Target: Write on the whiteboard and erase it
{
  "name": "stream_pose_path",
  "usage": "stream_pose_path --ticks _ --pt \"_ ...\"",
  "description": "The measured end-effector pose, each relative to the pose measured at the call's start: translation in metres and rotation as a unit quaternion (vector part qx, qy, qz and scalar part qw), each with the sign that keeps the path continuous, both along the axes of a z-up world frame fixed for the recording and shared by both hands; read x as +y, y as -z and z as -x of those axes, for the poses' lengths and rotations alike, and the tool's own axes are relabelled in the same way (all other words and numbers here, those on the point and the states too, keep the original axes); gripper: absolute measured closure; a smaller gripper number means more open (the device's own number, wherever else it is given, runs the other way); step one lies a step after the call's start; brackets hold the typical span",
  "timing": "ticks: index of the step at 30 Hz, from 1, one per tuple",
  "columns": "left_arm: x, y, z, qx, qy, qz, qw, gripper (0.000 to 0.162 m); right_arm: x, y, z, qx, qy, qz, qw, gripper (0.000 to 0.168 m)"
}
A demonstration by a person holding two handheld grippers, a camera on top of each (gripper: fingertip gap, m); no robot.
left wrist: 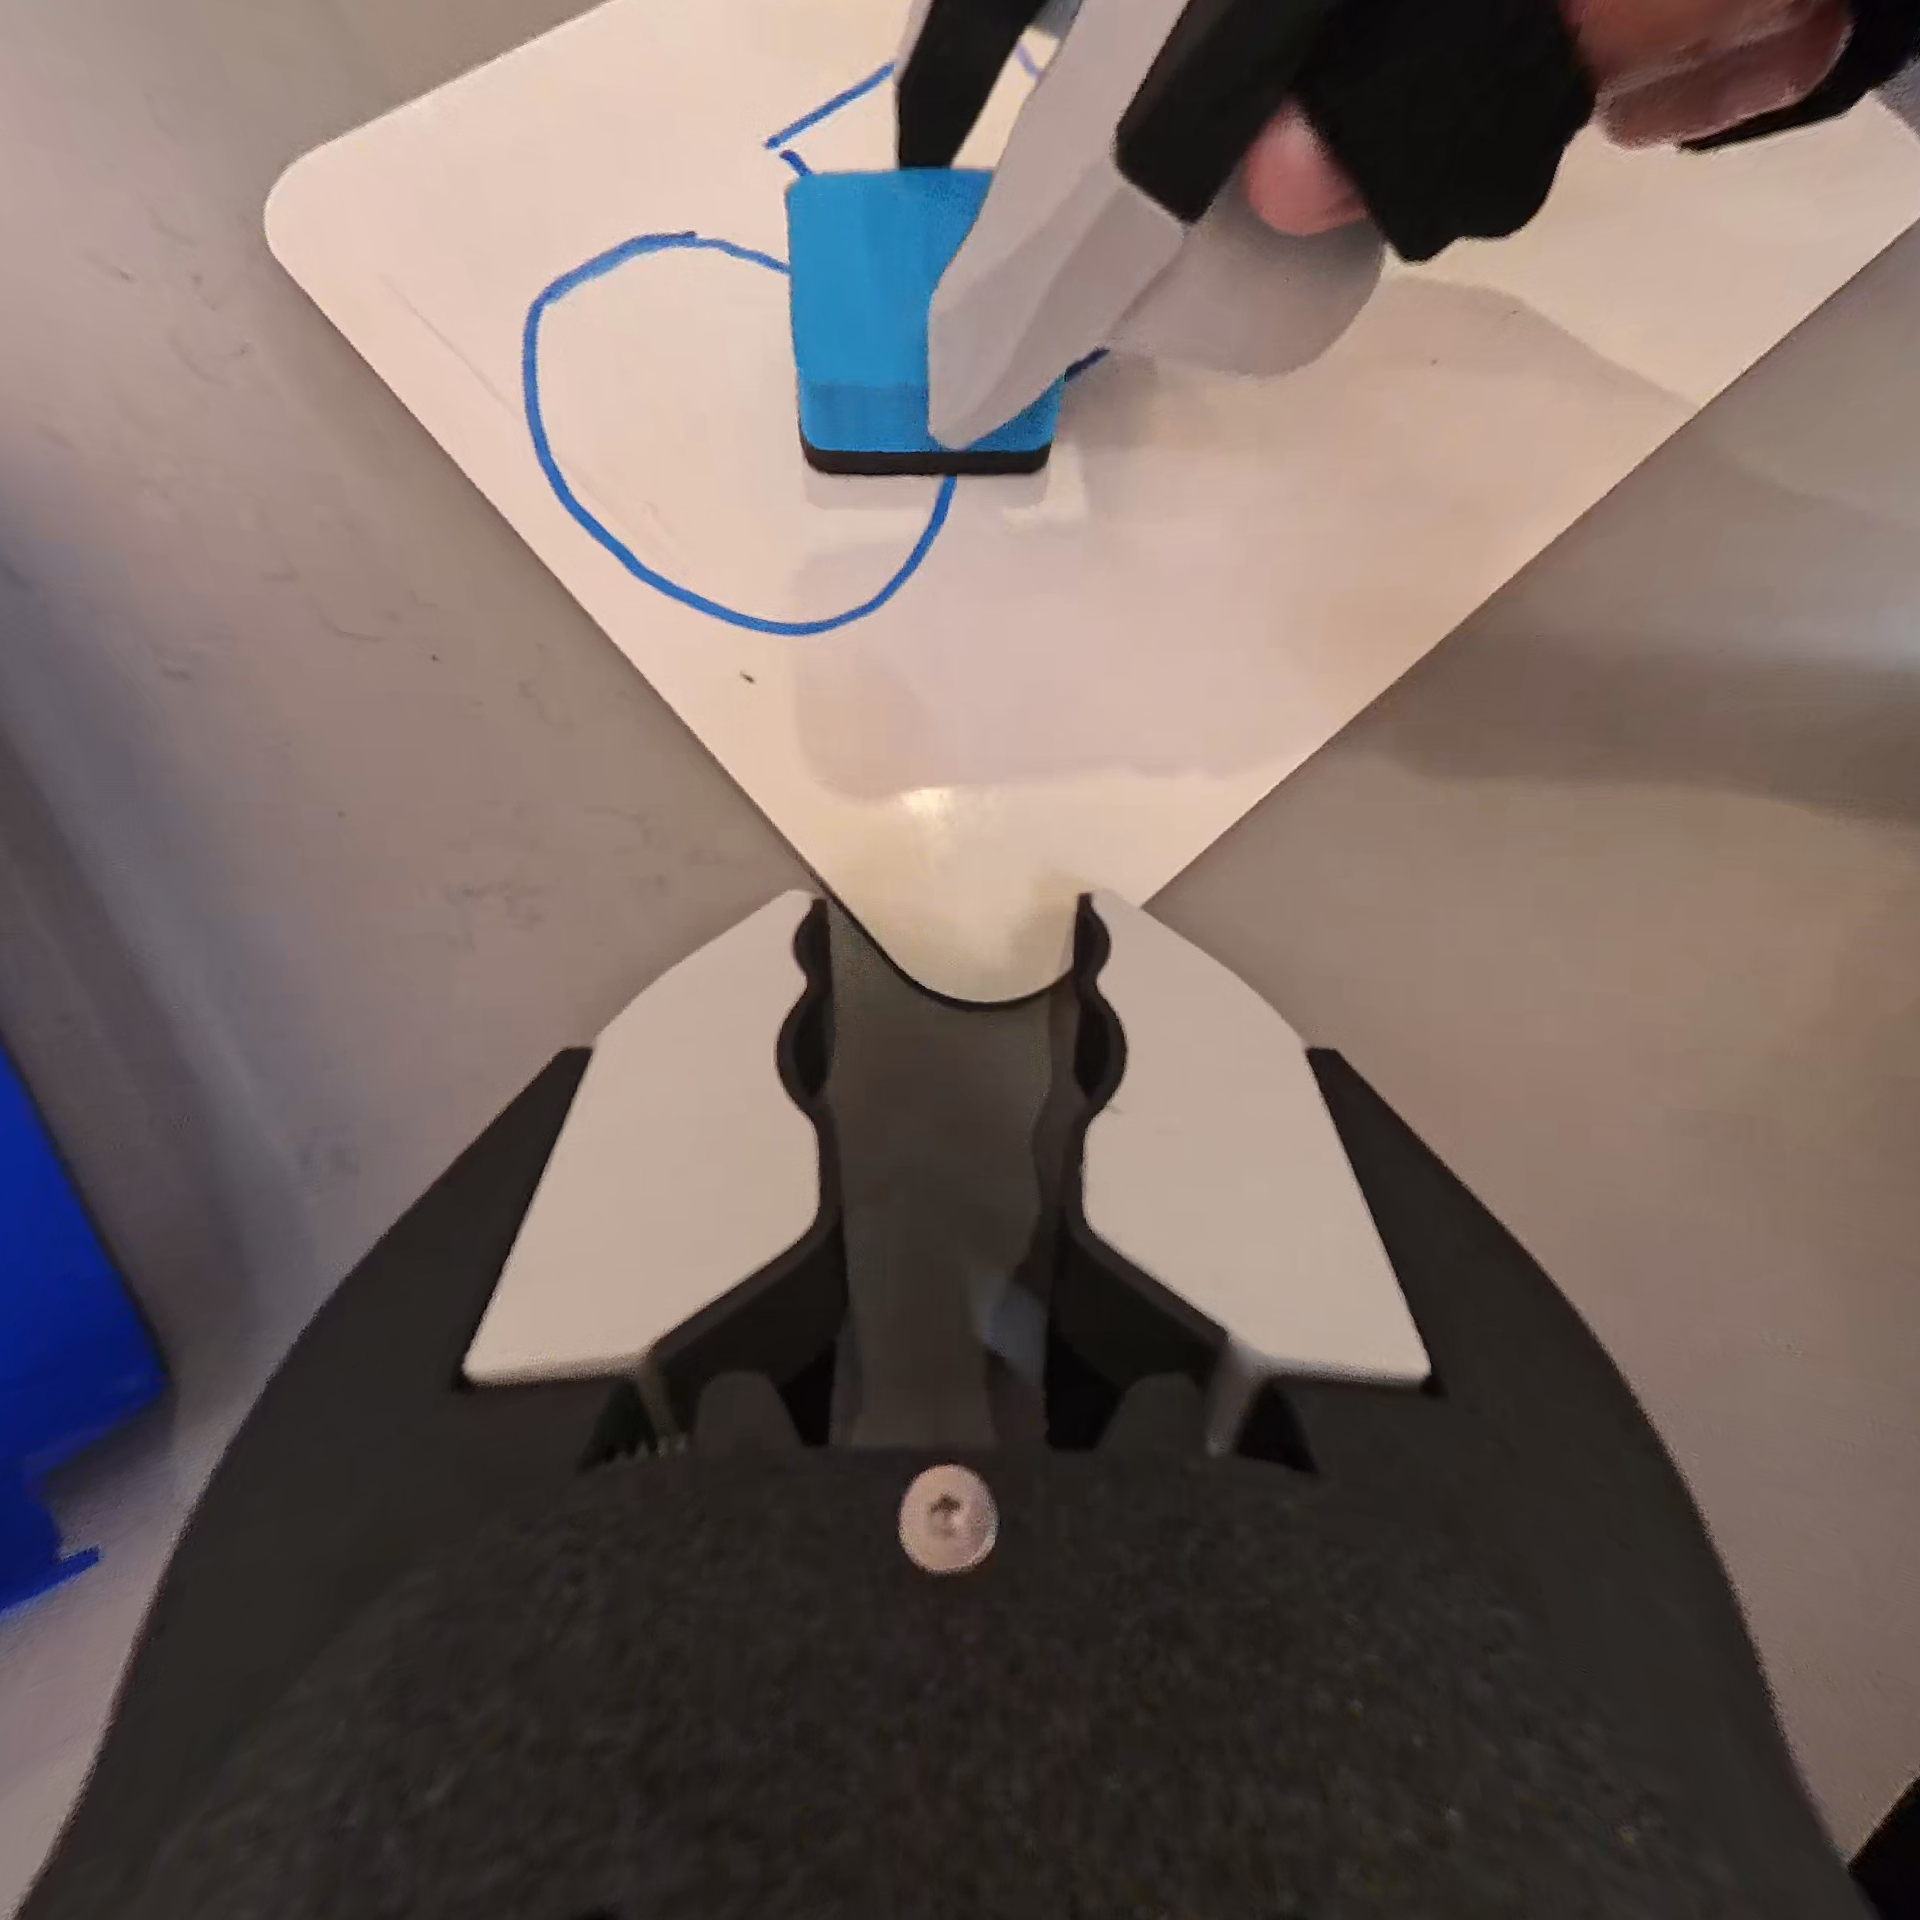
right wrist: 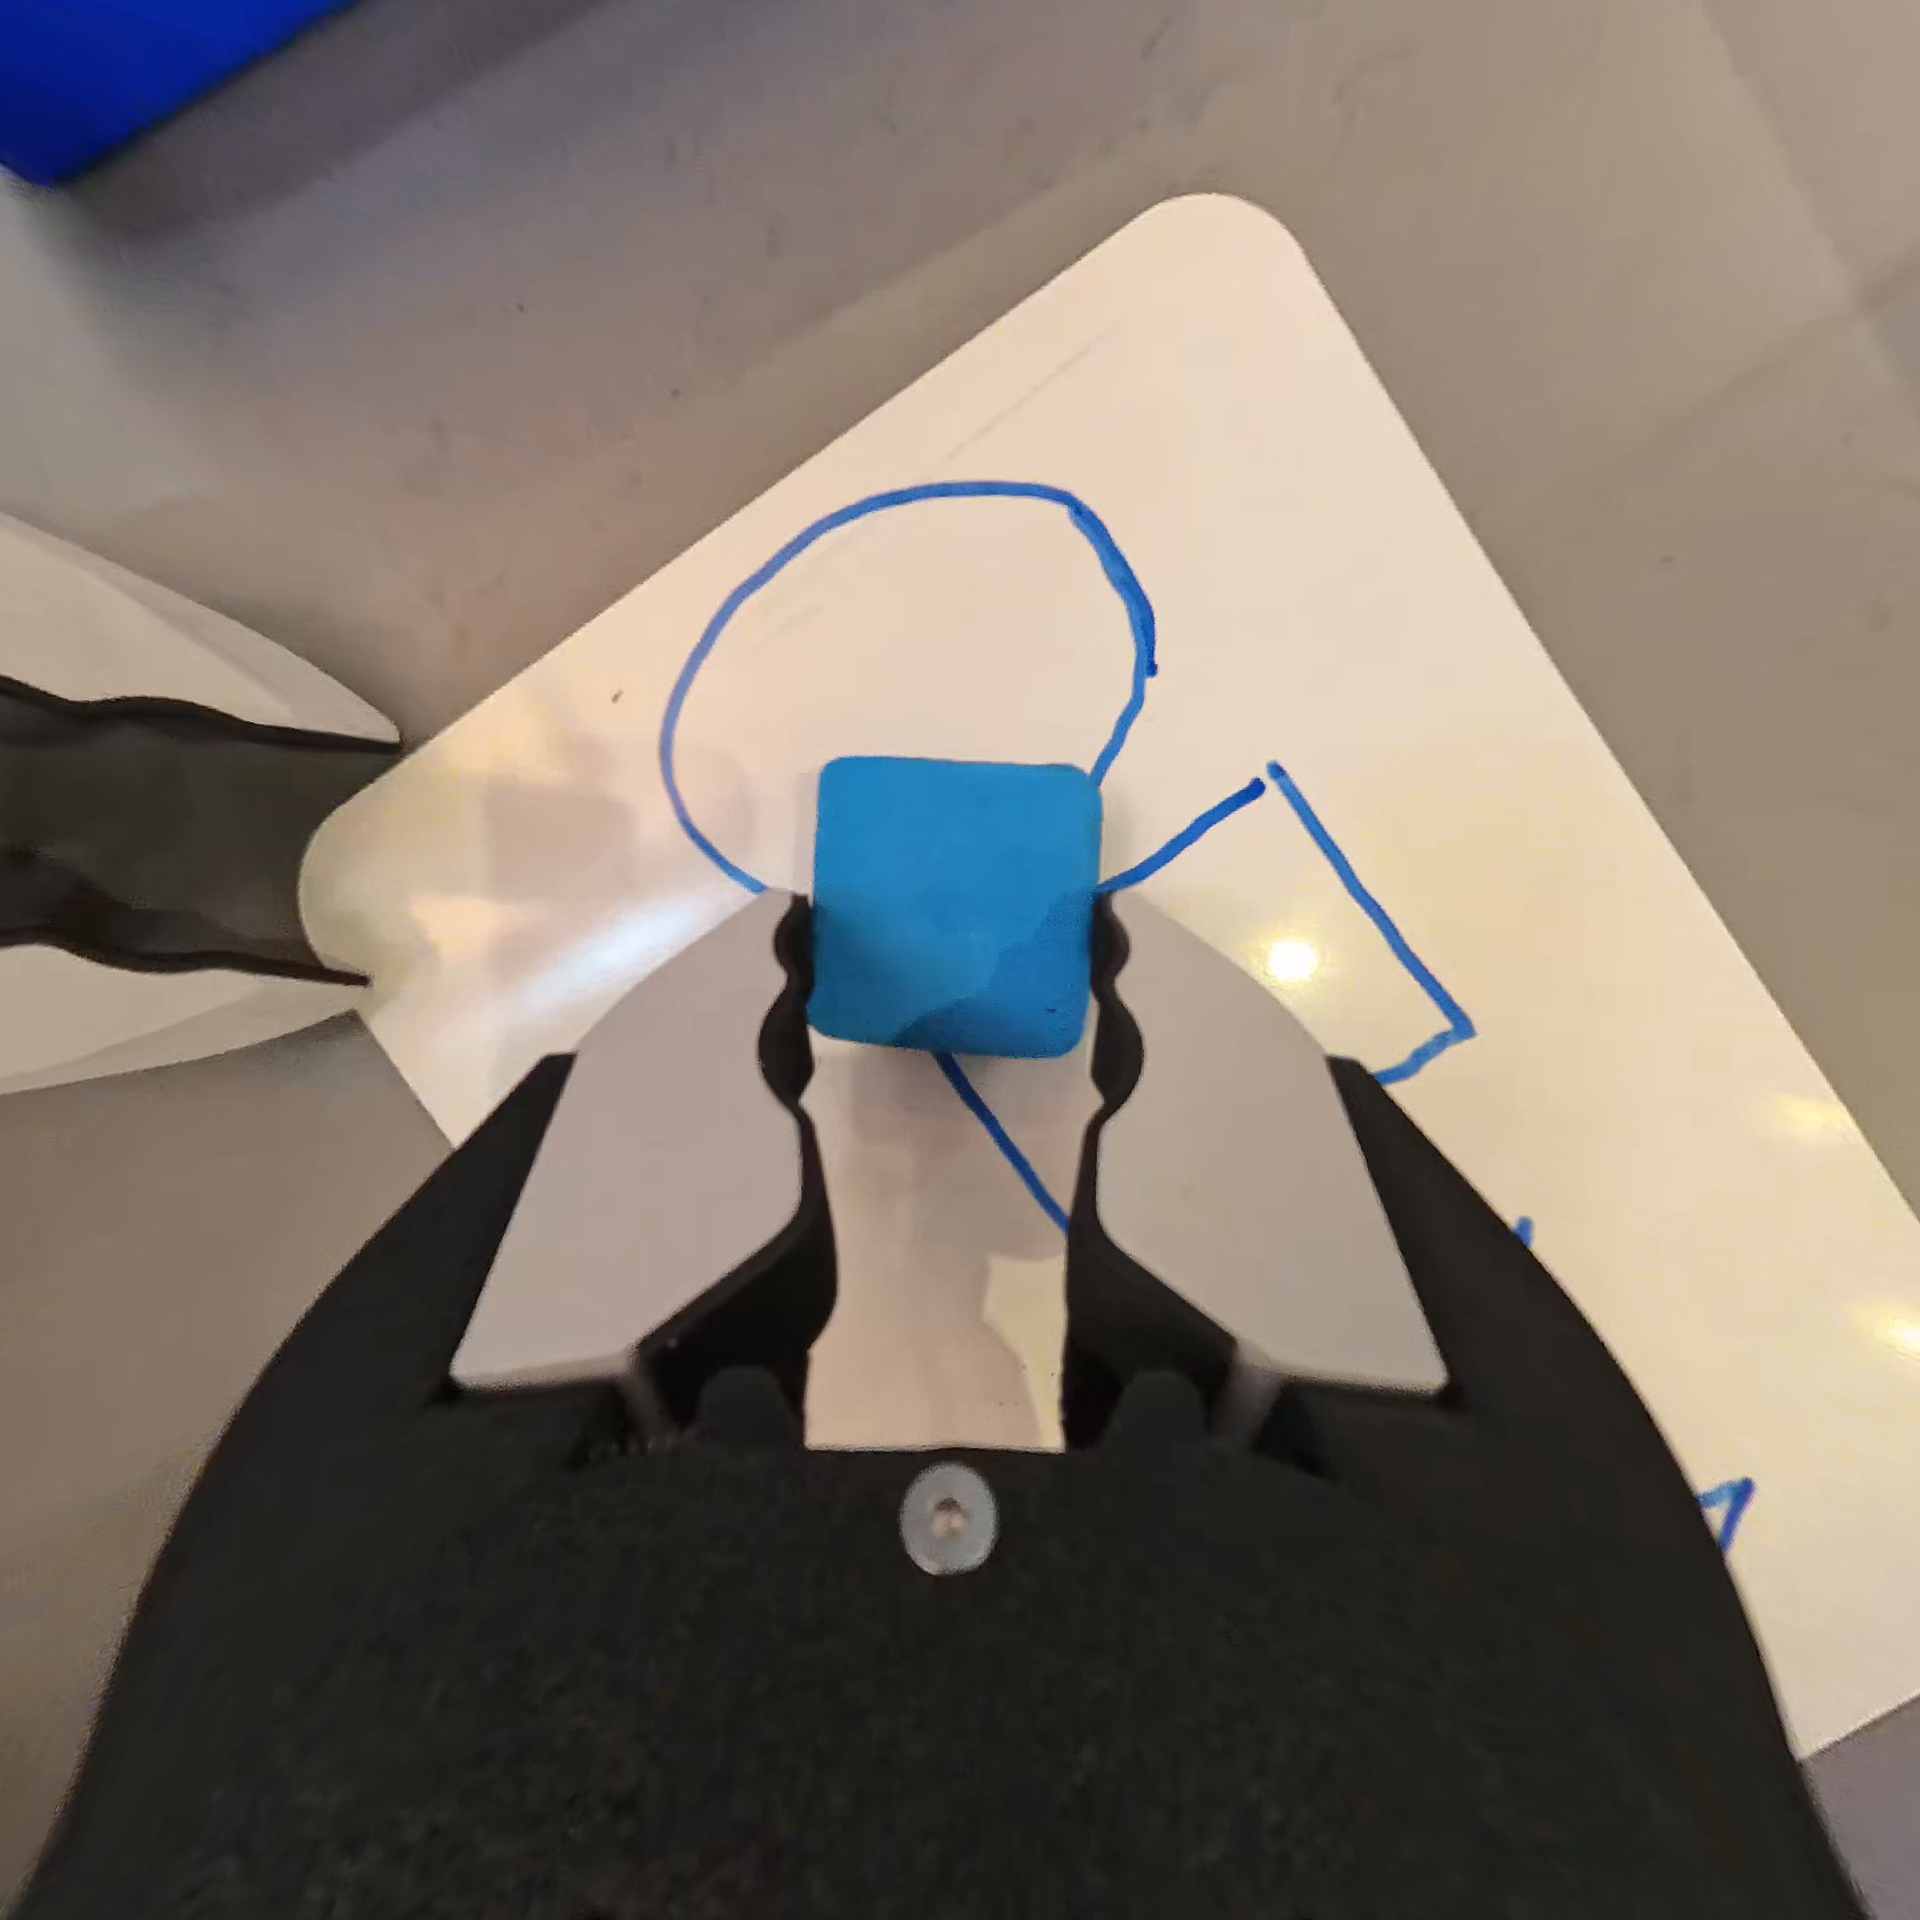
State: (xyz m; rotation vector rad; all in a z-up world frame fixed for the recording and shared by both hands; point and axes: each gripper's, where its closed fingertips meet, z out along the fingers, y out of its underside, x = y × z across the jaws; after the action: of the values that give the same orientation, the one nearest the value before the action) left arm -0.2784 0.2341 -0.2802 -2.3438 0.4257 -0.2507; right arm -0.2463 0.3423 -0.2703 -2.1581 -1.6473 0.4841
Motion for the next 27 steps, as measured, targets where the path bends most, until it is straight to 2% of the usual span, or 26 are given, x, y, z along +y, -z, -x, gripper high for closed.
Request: stream_pose_path --ticks 3,7,9,10,13,14,18,21,23,25,27 --pt "0.000 0.000 -0.001 0.000 -0.001 0.000 1.000 0.125 0.000 0.000 -0.001 -0.018 -0.005 -0.016 1.000 0.118" --pt "0.003 -0.001 0.003 -0.006 -0.009 0.000 1.000 0.152 -0.012 0.001 0.005 -0.033 -0.031 -0.001 0.999 0.119" --pt "0.004 -0.001 0.005 0.000 -0.012 -0.003 1.000 0.157 -0.020 0.001 0.011 -0.034 -0.042 -0.008 0.998 0.119" --pt "0.003 -0.001 0.004 0.004 -0.010 -0.003 1.000 0.154 -0.022 0.001 0.014 -0.038 -0.044 -0.013 0.998 0.119" --pt "-0.001 -0.001 -0.006 0.005 0.006 0.019 1.000 0.105 -0.024 0.001 0.018 -0.033 -0.039 0.000 0.999 0.120" --pt "-0.001 -0.001 -0.009 0.011 0.008 0.016 1.000 0.101 -0.024 0.001 0.018 -0.031 -0.038 0.000 0.999 0.120" --pt "-0.001 0.001 -0.011 0.024 0.012 0.014 1.000 0.102 -0.028 0.001 0.022 -0.034 -0.038 -0.003 0.999 0.119" --pt "-0.001 0.001 -0.011 0.021 0.010 0.010 1.000 0.102 -0.044 0.001 0.025 -0.042 -0.072 -0.012 0.996 0.119" --pt "0.000 0.001 -0.011 0.022 0.009 0.010 1.000 0.102 -0.033 0.001 0.022 -0.055 -0.069 -0.003 0.996 0.120" --pt "0.000 0.002 -0.011 0.019 0.009 0.010 1.000 0.102 -0.005 0.001 0.015 -0.066 -0.029 0.007 0.997 0.120" --pt "0.000 0.002 -0.011 0.018 0.009 0.011 1.000 0.103 -0.012 0.001 0.021 -0.064 -0.040 0.012 0.997 0.120"
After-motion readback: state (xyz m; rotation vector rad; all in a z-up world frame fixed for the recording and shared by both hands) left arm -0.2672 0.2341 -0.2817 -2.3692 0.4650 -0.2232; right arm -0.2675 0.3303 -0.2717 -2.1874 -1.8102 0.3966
